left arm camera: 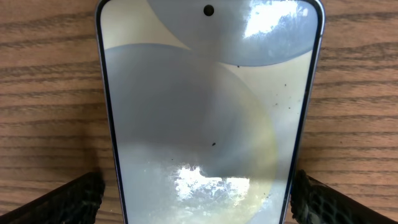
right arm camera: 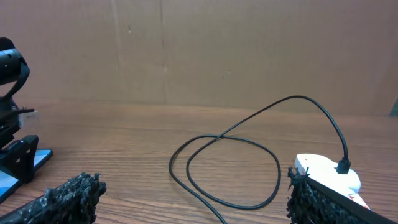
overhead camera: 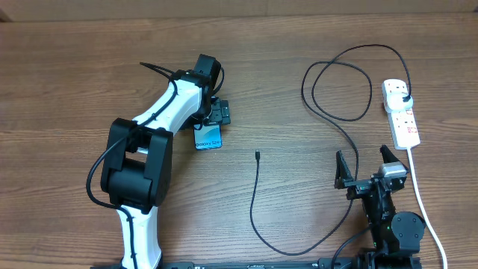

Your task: Plug charger to phone and switch on socket

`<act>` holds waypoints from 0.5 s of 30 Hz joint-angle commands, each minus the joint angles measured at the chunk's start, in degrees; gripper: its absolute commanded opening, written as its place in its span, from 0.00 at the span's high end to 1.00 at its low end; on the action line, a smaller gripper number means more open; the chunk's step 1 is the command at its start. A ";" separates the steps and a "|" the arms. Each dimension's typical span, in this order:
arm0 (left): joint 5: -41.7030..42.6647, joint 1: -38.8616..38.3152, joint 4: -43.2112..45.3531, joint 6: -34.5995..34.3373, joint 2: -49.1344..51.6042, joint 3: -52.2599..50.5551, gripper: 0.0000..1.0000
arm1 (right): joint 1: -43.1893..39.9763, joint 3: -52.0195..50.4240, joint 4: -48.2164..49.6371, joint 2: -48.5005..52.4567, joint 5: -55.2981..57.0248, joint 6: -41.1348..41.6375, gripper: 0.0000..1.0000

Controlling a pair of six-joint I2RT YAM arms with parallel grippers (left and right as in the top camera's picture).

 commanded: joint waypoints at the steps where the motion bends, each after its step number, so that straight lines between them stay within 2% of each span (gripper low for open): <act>1: 0.92 0.00 0.35 -0.39 1.90 0.96 0.00 | 0.33 -0.61 0.31 -0.52 -0.26 0.15 0.00; 8: 0.92 0.00 0.35 -0.39 1.97 0.94 0.01 | 0.33 -0.61 0.31 -0.52 -0.28 0.15 0.00; 15: 0.92 0.00 0.37 -0.39 1.97 0.94 0.10 | 0.33 -0.61 0.31 -0.52 -0.28 0.15 0.00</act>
